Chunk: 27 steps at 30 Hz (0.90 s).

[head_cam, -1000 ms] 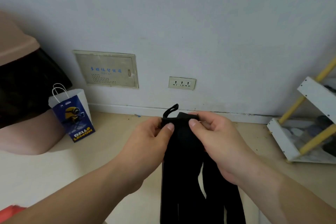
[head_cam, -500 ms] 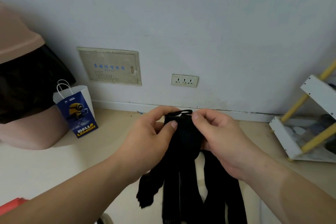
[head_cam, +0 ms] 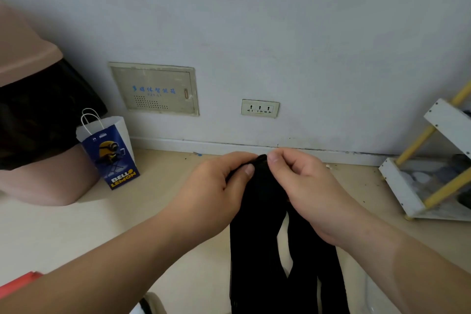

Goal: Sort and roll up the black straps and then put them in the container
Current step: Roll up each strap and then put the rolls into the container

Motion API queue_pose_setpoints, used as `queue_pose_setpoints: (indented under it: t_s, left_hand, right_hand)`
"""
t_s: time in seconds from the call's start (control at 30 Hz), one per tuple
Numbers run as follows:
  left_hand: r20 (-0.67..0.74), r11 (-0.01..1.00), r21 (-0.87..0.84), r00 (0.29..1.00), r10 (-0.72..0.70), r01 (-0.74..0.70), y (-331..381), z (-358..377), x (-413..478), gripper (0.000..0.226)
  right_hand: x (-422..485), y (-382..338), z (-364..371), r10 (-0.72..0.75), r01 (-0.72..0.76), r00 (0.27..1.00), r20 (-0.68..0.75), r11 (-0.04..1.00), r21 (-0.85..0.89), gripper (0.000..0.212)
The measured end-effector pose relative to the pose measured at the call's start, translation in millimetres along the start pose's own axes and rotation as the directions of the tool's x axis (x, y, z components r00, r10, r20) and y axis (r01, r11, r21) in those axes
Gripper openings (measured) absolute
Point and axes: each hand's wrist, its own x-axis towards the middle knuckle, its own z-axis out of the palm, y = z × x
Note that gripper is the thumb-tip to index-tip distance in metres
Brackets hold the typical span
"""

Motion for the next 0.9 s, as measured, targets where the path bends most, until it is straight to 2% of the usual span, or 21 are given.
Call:
queue_pose_setpoints:
  t_s: [0.07,0.2,0.3,0.4,0.53,0.63,0.7,0.77,0.83,0.9]
  left_hand:
    - [-0.018,0.997,0.081,1.000,0.021,-0.020,-1,1,0,0.034]
    - [-0.033,0.971,0.234,0.998,0.056,-0.046,-5,4,2,0.024]
    - [-0.046,0.961,0.269,0.996,0.082,-0.066,-9,4,4,0.022]
    - [-0.062,0.959,0.268,0.991,0.116,-0.095,-8,2,4,0.023]
    - [-0.062,0.973,0.199,0.989,0.134,-0.119,-7,3,2,0.027]
    - [-0.004,0.992,0.104,0.998,0.069,-0.069,-4,2,2,0.025]
    - [0.043,1.000,-0.018,0.999,-0.016,0.017,-1,3,2,0.025]
    - [0.008,0.985,-0.115,0.991,-0.133,0.132,0,3,2,0.028]
    - [0.002,0.921,-0.268,0.957,-0.292,0.282,1,0,5,0.020]
    - [0.172,0.817,-0.406,0.912,-0.373,0.410,0,-5,6,0.025]
  right_hand:
    - [-1,-2,2,0.025,-0.026,1.000,0.008,0.999,0.041,0.041]
    - [-2,-3,5,0.106,-0.103,0.994,-0.027,0.991,0.082,0.028]
    - [0,-1,6,0.191,-0.185,0.981,-0.019,0.967,0.178,0.019]
    - [2,-2,1,0.175,-0.171,0.985,0.008,0.953,0.251,0.010]
    - [2,-1,0,0.158,-0.144,0.987,-0.028,0.951,0.275,0.019]
    - [2,-1,2,0.136,-0.113,0.986,-0.093,0.969,0.219,0.019]
    - [2,-2,3,0.098,-0.078,0.987,-0.125,0.984,0.161,0.018]
    - [3,-2,3,0.035,-0.022,0.990,-0.140,0.995,0.092,0.019]
    - [3,-2,2,-0.024,0.026,0.991,-0.132,1.000,0.015,0.023]
    - [3,-2,0,-0.078,0.070,0.992,-0.099,0.994,-0.079,0.025]
